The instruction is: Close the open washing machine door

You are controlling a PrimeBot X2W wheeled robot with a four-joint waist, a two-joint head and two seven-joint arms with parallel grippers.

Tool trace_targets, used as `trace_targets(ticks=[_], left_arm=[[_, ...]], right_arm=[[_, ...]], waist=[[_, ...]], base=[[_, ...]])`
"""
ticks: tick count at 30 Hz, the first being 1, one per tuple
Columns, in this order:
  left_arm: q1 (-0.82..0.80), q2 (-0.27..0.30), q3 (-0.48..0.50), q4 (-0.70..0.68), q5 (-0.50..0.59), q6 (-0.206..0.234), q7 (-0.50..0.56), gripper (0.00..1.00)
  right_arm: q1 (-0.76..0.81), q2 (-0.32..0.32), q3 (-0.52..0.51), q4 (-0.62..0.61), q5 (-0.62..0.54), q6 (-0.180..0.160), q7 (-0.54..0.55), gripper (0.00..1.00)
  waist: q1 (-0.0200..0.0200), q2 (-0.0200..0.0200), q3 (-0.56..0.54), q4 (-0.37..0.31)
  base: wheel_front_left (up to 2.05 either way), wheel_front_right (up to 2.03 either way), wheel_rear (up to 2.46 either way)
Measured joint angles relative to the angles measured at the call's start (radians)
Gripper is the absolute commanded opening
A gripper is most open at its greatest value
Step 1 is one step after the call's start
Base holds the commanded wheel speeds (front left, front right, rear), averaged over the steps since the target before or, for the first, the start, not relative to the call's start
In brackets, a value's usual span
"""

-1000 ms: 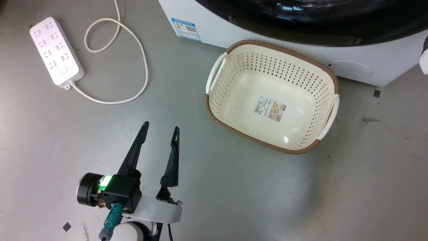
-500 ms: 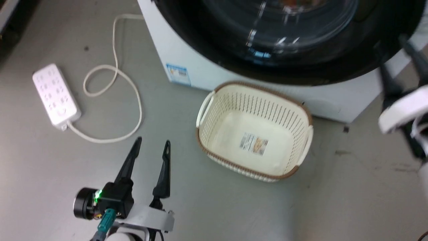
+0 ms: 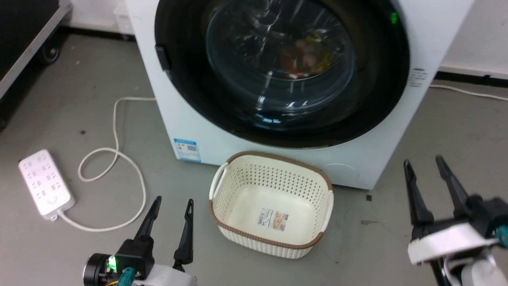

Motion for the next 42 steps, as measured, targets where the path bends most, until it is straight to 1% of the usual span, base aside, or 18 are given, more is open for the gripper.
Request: trace_targets(ticks=[1,2,4,10,15,25,26,42], left_arm=[[0.007,0.002,-0.002,0.006,0.003,-0.004,0.0,1.0],[0.007,0.002,-0.002,0.006,0.003,-0.004,0.0,1.0],[0.013,0.002,-0.002,0.019,0.007,-0.006,0.0,1.0],[0.024,0.002,-0.004,0.045,0.005,-0.006,0.0,1.0],[0.024,0.003,0.001,0.06,-0.003,-0.006,0.0,1.0],[0.024,0.019,0.001,0.072,-0.003,-0.011,0.0,1.0],[0.024,0.019,0.001,0.072,-0.004,-0.011,0.001,0.0],[0.024,0.016,0.01,0.061,-0.001,-0.01,0.028,0.0]], right_arm=[[0.051,0.019,-0.011,-0.035,-0.011,0.0,0.002,1.0],[0.051,0.019,-0.011,-0.035,-0.011,0.0,0.002,1.0],[0.124,0.035,-0.015,-0.075,-0.015,0.0,0.006,1.0],[0.223,0.043,-0.023,-0.113,-0.015,0.0,0.01,1.0],[0.258,0.045,-0.014,-0.113,0.009,0.0,0.009,1.0],[0.264,0.045,-0.006,-0.106,0.005,0.0,0.001,1.0],[0.264,0.045,-0.006,-0.106,0.005,0.0,0.001,0.0],[0.262,0.045,0.001,-0.108,-0.002,0.0,0.021,0.0]], waist=[[0.0002,0.0,-0.016,-0.014],[0.0002,0.0,-0.016,-0.014],[0.0002,0.0,-0.038,-0.029],[0.0003,0.0,-0.06,-0.044],[0.0003,0.0,-0.063,-0.052],[0.0004,0.0,-0.063,-0.056],[0.0004,0.0,-0.062,-0.055],[0.0005,0.0,-0.061,-0.06]], base=[[0.0,0.0,0.0],[0.0,0.0,0.0],[0.0,0.0,0.0],[0.0,0.0,0.0],[0.0,0.0,0.0],[0.0,0.0,0.0],[0.0,0.0,0.0],[0.0,0.0,0.0]])
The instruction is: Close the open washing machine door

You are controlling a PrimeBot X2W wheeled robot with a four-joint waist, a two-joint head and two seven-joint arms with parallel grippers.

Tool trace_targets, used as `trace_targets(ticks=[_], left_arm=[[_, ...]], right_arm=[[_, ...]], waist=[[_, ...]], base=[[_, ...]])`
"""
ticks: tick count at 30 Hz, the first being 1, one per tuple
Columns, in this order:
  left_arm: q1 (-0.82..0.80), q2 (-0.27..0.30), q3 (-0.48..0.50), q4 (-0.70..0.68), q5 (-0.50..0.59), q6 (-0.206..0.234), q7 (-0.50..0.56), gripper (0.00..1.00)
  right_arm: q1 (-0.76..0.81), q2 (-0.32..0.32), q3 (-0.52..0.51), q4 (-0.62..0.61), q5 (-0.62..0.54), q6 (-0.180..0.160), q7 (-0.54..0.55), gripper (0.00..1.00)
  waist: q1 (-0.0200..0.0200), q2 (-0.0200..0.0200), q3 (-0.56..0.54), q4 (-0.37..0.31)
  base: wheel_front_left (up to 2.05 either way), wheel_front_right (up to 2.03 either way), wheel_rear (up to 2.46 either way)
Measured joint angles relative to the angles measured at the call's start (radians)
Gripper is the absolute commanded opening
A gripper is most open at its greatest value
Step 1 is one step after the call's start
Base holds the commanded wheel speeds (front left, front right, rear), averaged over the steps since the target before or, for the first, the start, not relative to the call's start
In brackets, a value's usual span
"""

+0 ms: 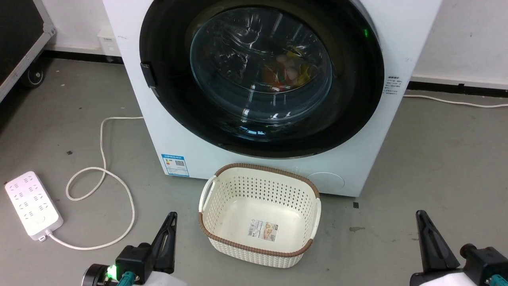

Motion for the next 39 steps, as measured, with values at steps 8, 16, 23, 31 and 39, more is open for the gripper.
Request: trace_targets(ticks=[8,16,23,31,39], left_arm=[[0.0,-0.003,0.007,-0.011,0.008,0.0,0.012,0.0],[0.0,-0.008,0.016,-0.02,0.011,0.006,0.029,0.0],[0.0,-0.011,0.023,-0.03,0.018,0.008,0.045,0.0],[0.0,-0.016,0.029,-0.039,0.027,0.009,0.062,0.0],[0.0,-0.018,0.036,-0.049,0.035,0.013,0.079,0.0]], right_arm=[[-0.002,0.0,0.006,-0.002,-0.006,0.0,0.017,0.0],[-0.006,0.0,0.011,-0.005,-0.013,0.0,0.035,0.0],[-0.009,0.0,0.015,-0.007,-0.021,0.0,0.048,0.0],[-0.011,0.0,0.019,-0.01,-0.029,0.0,0.06,0.0],[-0.014,0.0,0.025,-0.014,-0.032,0.0,0.078,0.0]], waist=[[0.0,0.0,0.001,-0.003],[0.0001,0.0,0.001,-0.006],[0.0,0.0,0.002,-0.008],[0.0,0.0,0.003,-0.011],[0.0,0.0,0.003,-0.014]], base=[[0.0,0.0,0.0],[0.0,0.0,0.0],[0.0,0.0,0.0],[0.0,0.0,0.0],[0.0,0.0,0.0]])
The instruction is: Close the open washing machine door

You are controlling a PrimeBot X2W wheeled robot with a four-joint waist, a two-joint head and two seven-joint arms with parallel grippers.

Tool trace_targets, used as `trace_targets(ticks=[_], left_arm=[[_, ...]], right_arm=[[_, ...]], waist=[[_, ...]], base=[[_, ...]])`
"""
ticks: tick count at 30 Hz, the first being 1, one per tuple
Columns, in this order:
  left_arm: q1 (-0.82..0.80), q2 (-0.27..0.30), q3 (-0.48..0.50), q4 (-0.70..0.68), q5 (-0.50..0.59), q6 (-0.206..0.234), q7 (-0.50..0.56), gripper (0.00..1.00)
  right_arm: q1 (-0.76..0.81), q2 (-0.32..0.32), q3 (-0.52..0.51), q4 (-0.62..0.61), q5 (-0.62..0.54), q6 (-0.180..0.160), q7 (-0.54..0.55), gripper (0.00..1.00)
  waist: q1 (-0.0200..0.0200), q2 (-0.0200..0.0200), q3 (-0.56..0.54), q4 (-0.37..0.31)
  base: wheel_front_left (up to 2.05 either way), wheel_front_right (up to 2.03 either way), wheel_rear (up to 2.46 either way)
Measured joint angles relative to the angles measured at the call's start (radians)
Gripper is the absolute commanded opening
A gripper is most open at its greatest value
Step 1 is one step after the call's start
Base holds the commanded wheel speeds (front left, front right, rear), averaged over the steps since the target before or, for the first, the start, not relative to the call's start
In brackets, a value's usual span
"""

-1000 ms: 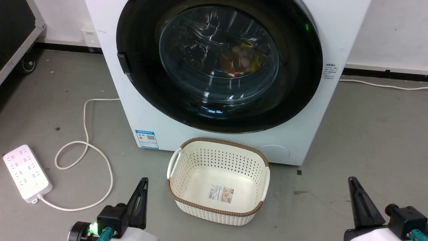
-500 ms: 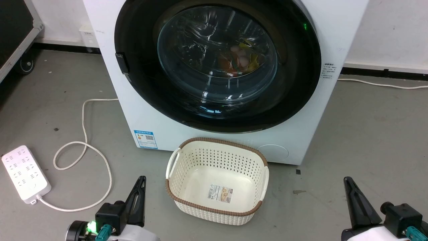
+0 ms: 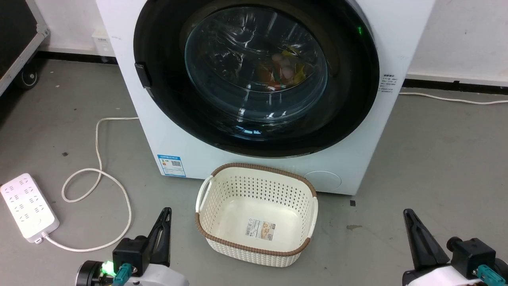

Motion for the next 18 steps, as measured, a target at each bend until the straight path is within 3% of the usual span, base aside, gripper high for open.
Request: trace_targets(ticks=[18], left_arm=[[-0.001,-0.007,0.02,-0.022,0.01,0.005,0.035,0.0]], right_arm=[[-0.018,0.0,0.012,-0.009,-0.016,0.0,0.035,0.0]], waist=[[0.0,0.0,0.002,-0.007]], base=[[0.0,0.0,0.0]])
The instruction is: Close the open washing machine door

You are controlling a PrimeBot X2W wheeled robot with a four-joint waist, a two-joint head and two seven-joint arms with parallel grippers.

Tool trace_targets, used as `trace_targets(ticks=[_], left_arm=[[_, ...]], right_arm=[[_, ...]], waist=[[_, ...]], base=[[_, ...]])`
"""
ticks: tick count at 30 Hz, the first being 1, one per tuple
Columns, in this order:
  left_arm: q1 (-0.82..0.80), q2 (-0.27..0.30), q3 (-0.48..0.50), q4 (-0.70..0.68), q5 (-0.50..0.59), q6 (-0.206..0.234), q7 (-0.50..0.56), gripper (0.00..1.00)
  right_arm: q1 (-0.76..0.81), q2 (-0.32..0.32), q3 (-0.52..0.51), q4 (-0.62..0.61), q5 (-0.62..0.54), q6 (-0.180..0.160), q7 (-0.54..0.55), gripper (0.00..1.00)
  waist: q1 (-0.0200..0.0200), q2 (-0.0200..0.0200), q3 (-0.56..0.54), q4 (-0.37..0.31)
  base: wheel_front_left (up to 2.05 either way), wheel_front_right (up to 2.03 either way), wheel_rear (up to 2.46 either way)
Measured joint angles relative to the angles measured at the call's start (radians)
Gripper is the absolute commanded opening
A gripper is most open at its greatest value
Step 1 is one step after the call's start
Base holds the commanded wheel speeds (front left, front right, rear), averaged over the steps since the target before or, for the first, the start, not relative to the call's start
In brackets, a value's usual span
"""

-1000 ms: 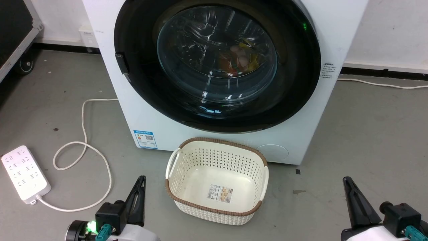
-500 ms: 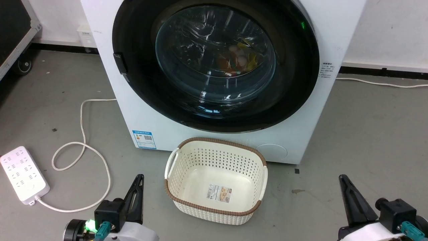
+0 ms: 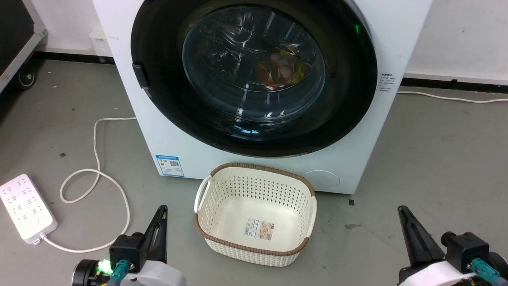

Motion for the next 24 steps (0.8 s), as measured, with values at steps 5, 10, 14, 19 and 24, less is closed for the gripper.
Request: trace_targets(ticks=[5,10,14,19,24], left_arm=[[0.0,-0.001,0.004,-0.005,0.007,0.004,0.01,0.0],[0.0,-0.002,0.007,-0.011,0.009,0.004,0.019,0.0],[0.0,-0.004,0.01,-0.018,0.01,0.005,0.028,0.0],[0.0,-0.006,0.014,-0.024,0.016,0.005,0.037,0.0],[-0.001,-0.007,0.02,-0.03,0.017,0.005,0.049,0.0]], right_arm=[[0.0,0.0,0.003,-0.003,-0.007,0.0,0.009,0.0],[-0.003,0.0,0.006,-0.004,-0.01,0.0,0.018,0.0],[-0.004,0.0,0.009,-0.007,-0.017,0.0,0.027,0.0],[-0.014,0.0,0.011,-0.009,-0.021,0.0,0.036,0.0],[-0.018,0.0,0.014,-0.011,-0.025,0.0,0.045,0.0]], waist=[[0.0001,0.0,0.0,-0.002],[0.0,0.0,0.001,-0.004],[0.0,0.0001,0.001,-0.005],[0.0,0.0,0.002,-0.007],[0.0,0.0,0.002,-0.009]], base=[[0.0,0.0,0.0],[0.0,0.0,0.0],[0.0,0.0,0.0],[0.0,0.0,0.0],[0.0,0.0,0.0]])
